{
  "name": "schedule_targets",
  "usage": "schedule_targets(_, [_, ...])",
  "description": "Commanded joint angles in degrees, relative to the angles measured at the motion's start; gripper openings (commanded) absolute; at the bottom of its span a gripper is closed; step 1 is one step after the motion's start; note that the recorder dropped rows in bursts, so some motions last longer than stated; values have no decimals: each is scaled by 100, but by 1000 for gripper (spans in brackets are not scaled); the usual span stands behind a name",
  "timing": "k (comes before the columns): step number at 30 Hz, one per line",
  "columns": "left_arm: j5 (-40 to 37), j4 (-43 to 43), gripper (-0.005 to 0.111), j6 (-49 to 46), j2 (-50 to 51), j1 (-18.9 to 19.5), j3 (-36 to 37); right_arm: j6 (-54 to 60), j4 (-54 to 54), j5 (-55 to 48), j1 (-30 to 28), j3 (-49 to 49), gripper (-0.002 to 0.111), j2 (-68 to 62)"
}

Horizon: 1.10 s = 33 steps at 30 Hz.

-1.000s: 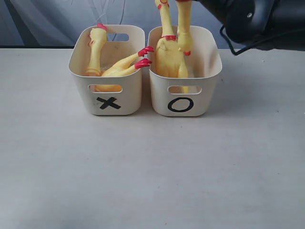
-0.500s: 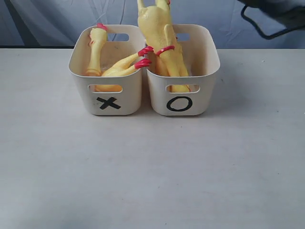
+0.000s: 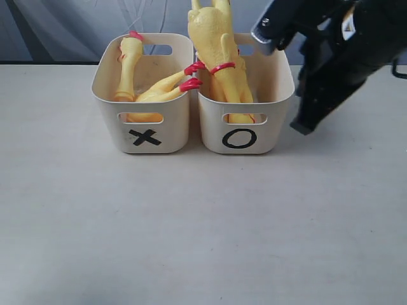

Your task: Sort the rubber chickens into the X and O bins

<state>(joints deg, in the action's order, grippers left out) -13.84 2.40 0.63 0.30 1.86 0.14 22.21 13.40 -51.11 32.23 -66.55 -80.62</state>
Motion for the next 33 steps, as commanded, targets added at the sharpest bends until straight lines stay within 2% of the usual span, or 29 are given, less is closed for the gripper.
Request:
schedule_targets(1, [18, 4, 0, 23, -30, -20, -14, -695, 433, -636, -26, 361, 0, 638])
schedule_targets(8, [18, 4, 0, 23, -30, -20, -14, -654, -242, -661, -26, 1191, 0, 2520])
schedule_targets(12, [18, 4, 0, 23, -30, -20, -14, -1149, -1071, -1024, -26, 1248, 0, 3381])
schedule_targets(17, [18, 4, 0, 23, -30, -20, -14, -1204, -2036, -961, -26, 1248, 0, 4267])
schedule_targets(25, [18, 4, 0, 23, -30, -20, -14, -1204, -2750, -956, 100, 1248, 0, 5234])
schedule_targets(28, [18, 4, 0, 23, -30, -20, -14, -1193, -2637, -954, -342, 1248, 0, 5677])
schedule_targets(33, [18, 4, 0, 23, -30, -20, -14, -1071, -1598, -600, -1449, 1248, 0, 6333])
